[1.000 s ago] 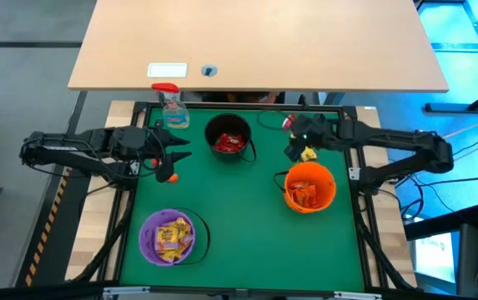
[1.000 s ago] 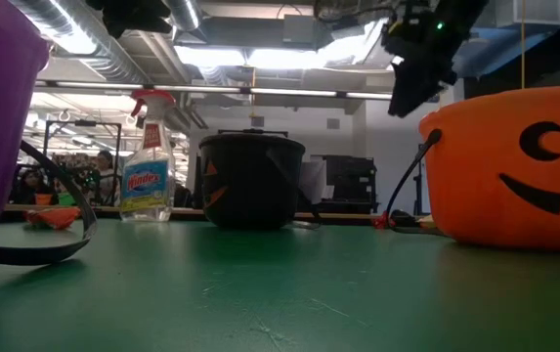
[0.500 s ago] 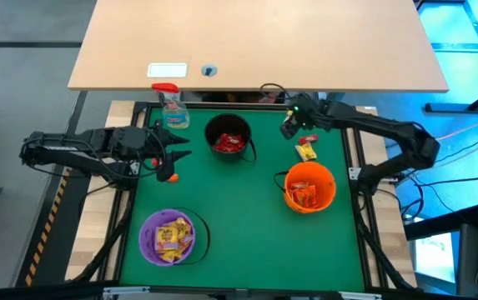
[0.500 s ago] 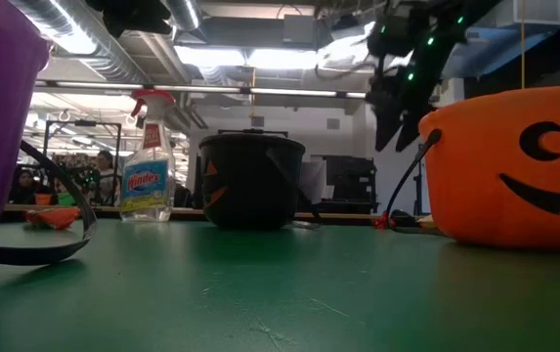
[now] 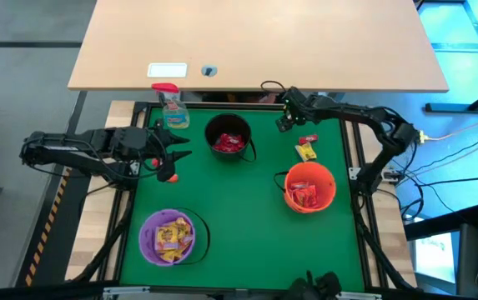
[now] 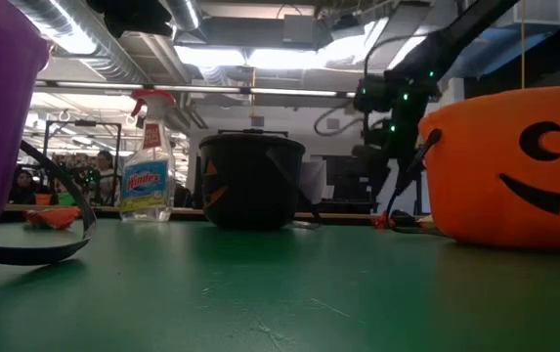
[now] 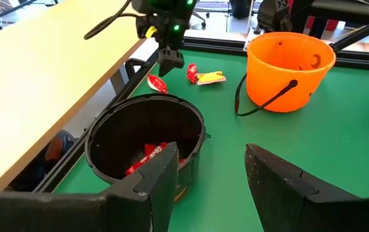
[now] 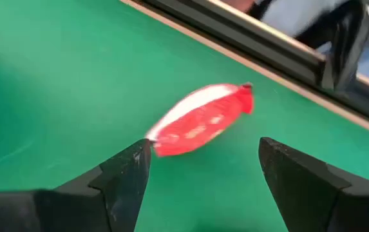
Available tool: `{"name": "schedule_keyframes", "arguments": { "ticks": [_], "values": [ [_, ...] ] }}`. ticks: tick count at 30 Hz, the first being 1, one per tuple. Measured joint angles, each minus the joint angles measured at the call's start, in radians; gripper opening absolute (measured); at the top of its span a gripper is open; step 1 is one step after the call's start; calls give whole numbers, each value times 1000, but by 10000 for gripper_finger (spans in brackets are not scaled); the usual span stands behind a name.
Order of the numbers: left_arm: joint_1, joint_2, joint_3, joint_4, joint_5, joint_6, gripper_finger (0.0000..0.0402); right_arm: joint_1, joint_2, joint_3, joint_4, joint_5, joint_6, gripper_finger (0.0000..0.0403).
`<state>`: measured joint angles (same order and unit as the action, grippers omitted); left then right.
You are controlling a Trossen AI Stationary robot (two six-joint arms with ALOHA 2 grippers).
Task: Sort candy
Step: Put the red candy into the black bucket
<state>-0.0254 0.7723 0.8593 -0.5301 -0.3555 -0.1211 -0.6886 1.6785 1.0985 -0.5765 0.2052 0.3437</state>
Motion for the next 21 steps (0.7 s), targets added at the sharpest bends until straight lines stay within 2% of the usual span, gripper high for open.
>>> {"name": "schedule_keyframes", "arguments": {
  "ticks": [8,21],
  "values": [
    [0,0,0,0,2,-3,167,-66,84,0,71,-60,19,287],
    [0,0,0,2,3,-25,167,-80,158,0,126,-68,30,287]
  ]
}}
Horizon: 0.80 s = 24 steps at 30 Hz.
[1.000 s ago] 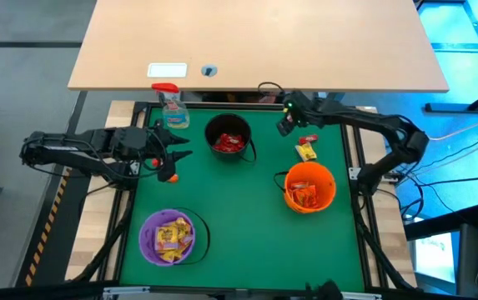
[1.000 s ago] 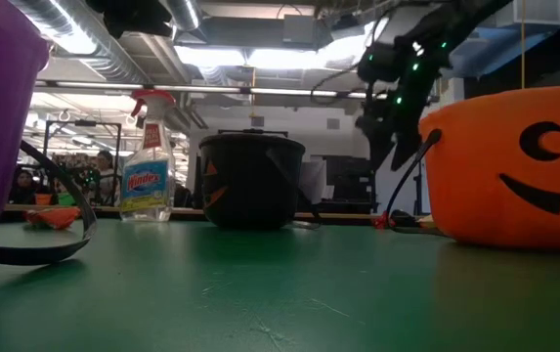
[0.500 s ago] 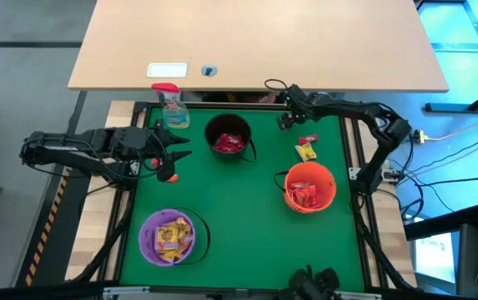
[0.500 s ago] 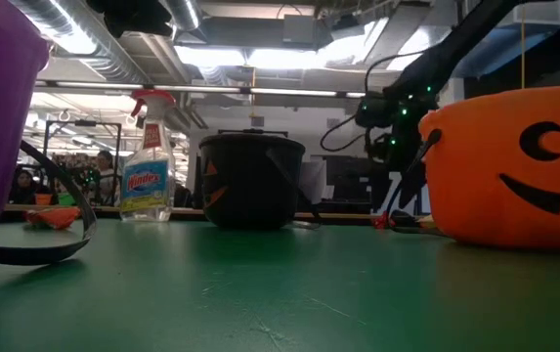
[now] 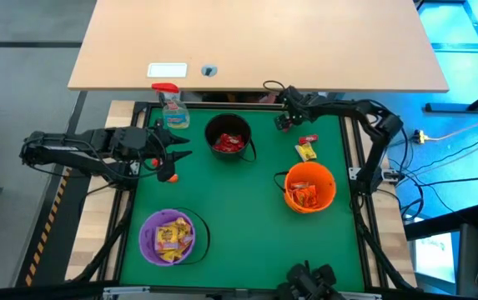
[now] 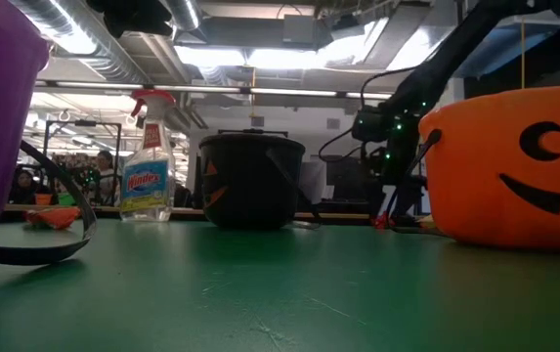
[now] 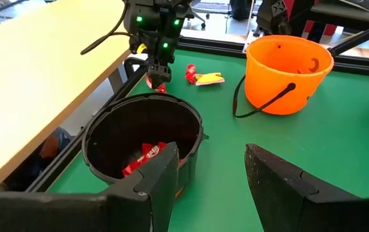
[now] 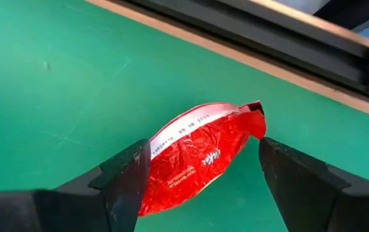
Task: Sort candy
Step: Put the red candy into the black bucket
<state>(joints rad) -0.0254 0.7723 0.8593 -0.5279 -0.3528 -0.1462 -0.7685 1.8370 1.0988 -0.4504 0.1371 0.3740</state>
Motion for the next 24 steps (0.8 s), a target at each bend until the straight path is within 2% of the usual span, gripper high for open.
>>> {"name": "schedule_keyframes", "arguments": {
  "ticks": [5,8,19,24],
  "values": [
    [-3,0,0,0,6,-11,167,0,28,1,8,-10,15,286],
    [-4,0,0,1,7,-12,167,1,38,3,9,-41,15,268],
    [-8,0,0,-4,18,-35,167,1,38,3,1,-96,21,110],
    [-18,0,0,-3,30,-30,167,2,38,3,-7,-108,32,55]
  ]
}}
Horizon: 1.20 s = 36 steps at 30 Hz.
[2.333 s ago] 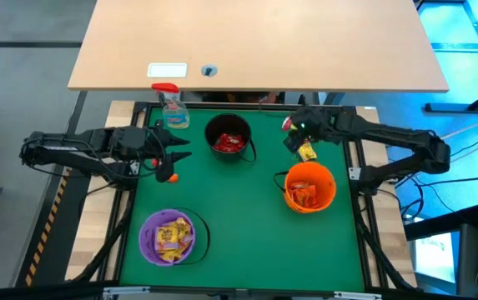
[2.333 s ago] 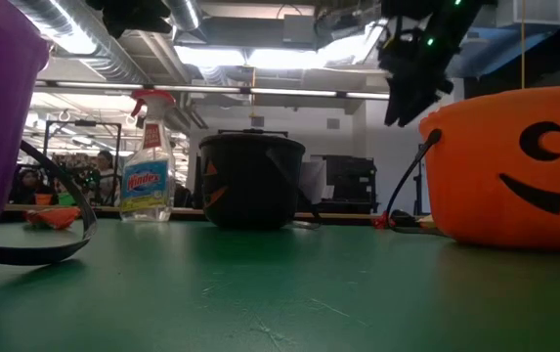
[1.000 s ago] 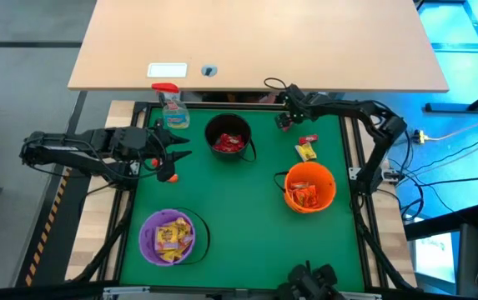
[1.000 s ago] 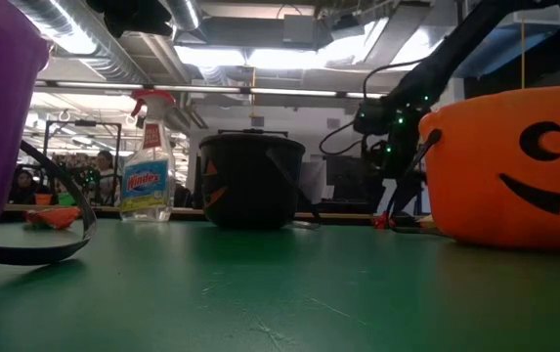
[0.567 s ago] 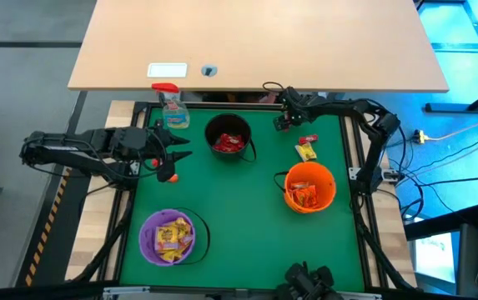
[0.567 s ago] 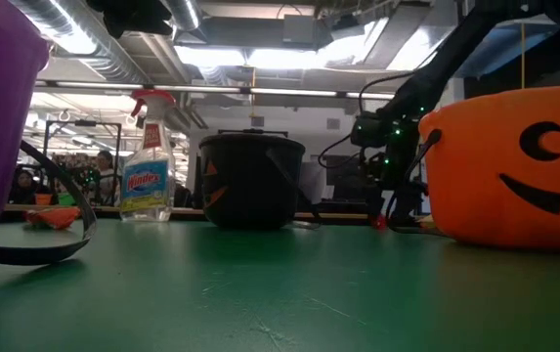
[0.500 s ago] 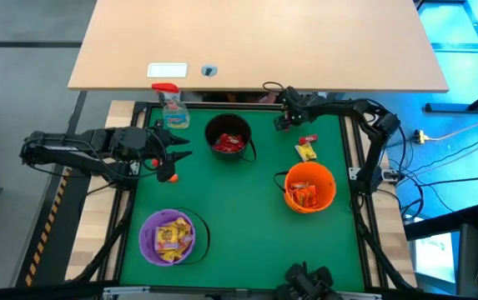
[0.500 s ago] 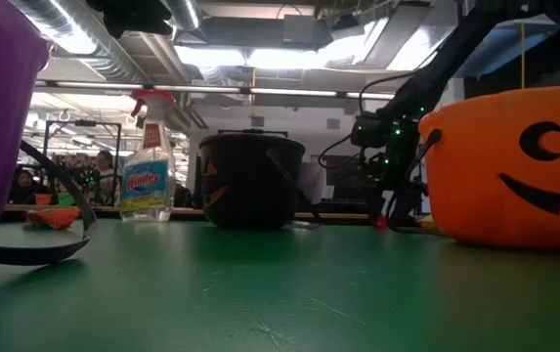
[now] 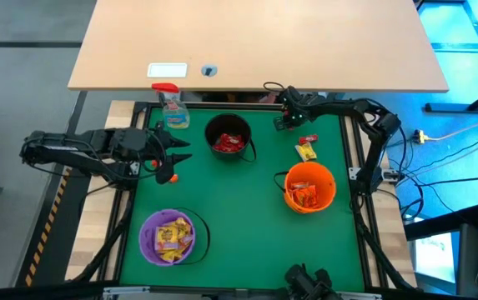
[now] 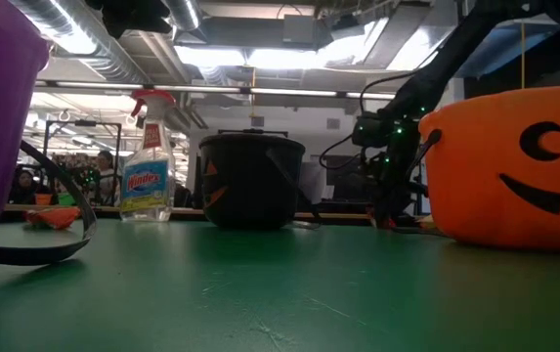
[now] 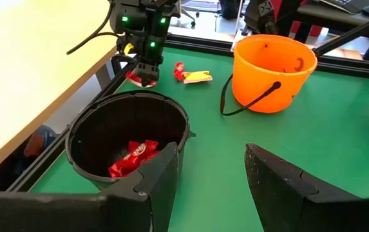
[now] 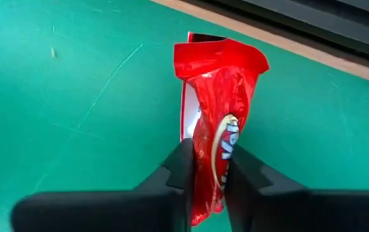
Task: Sort candy
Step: Put the red candy into the black bucket
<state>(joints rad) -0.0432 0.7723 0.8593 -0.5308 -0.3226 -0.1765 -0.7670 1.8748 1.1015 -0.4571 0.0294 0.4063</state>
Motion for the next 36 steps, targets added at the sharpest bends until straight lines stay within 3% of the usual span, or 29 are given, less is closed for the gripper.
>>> {"name": "schedule_keyframes", "arguments": {
  "ticks": [4,14,23,36],
  "values": [
    [0,0,0,0,0,-4,167,0,-6,-1,-6,-42,12,36],
    [0,0,0,1,20,-8,167,11,-132,-6,-22,-197,35,46],
    [1,0,0,5,19,-18,167,107,-250,-5,0,-206,36,42],
    [1,0,0,10,18,-27,167,304,-283,0,425,-309,67,44]
  ]
}}
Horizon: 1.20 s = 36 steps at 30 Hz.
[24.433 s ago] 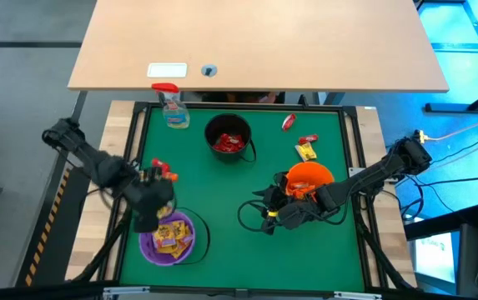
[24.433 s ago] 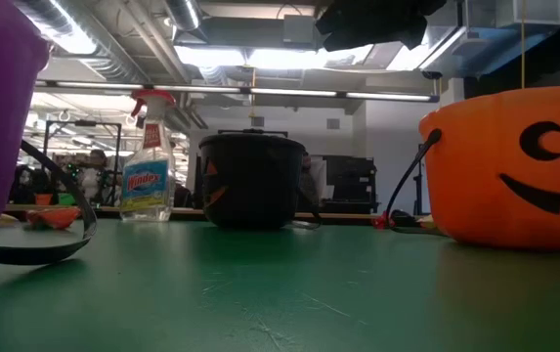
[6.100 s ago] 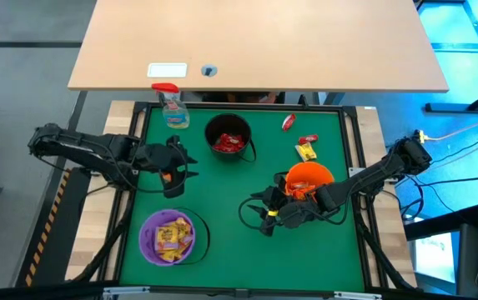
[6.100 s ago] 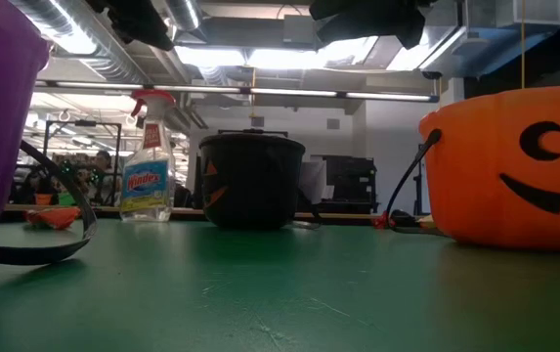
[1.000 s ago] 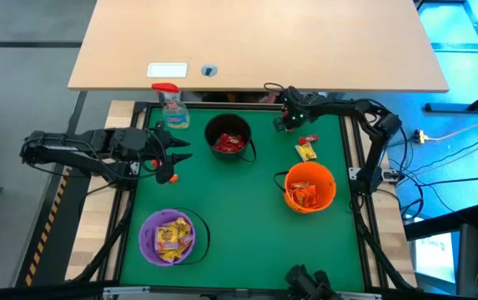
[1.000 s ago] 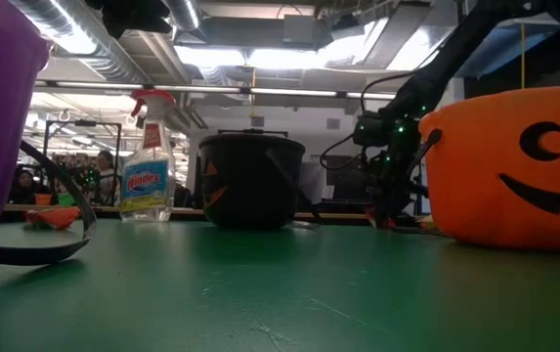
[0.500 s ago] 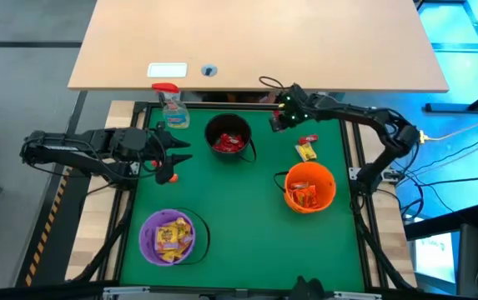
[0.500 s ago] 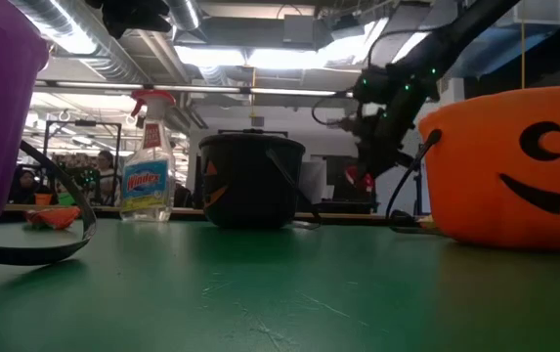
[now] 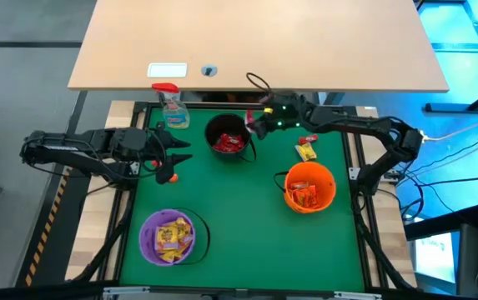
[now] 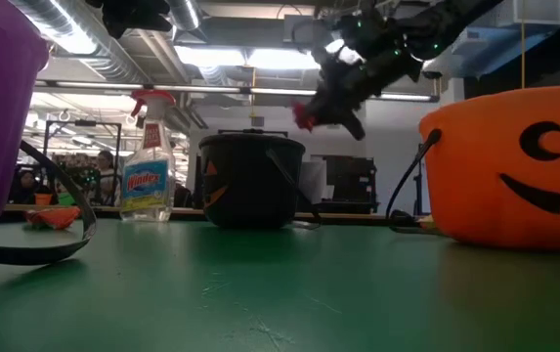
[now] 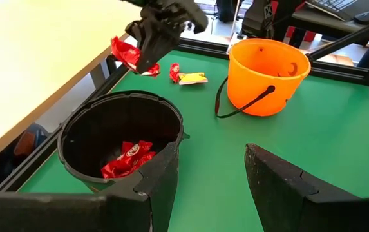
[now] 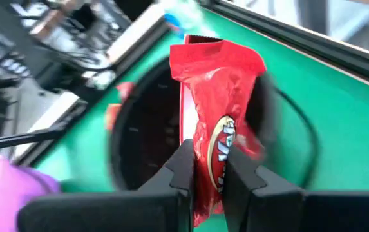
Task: Sort candy
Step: Put the red candy into the black bucket
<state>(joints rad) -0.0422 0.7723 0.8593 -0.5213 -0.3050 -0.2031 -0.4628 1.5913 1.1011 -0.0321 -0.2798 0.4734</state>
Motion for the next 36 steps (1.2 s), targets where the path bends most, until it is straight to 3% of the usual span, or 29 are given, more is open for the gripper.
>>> {"name": "schedule_keyframes", "arguments": {
  "ticks": [7,17,29,36],
  "values": [
    [0,0,0,3,-1,-4,167,74,20,95,-4,61,-7,44],
    [-3,5,0,46,10,-4,167,90,170,230,-70,81,-47,49],
    [-2,9,0,43,8,0,167,112,178,249,-100,60,-116,192],
    [20,8,0,41,13,29,167,112,90,248,-149,59,-231,212]
  ]
}}
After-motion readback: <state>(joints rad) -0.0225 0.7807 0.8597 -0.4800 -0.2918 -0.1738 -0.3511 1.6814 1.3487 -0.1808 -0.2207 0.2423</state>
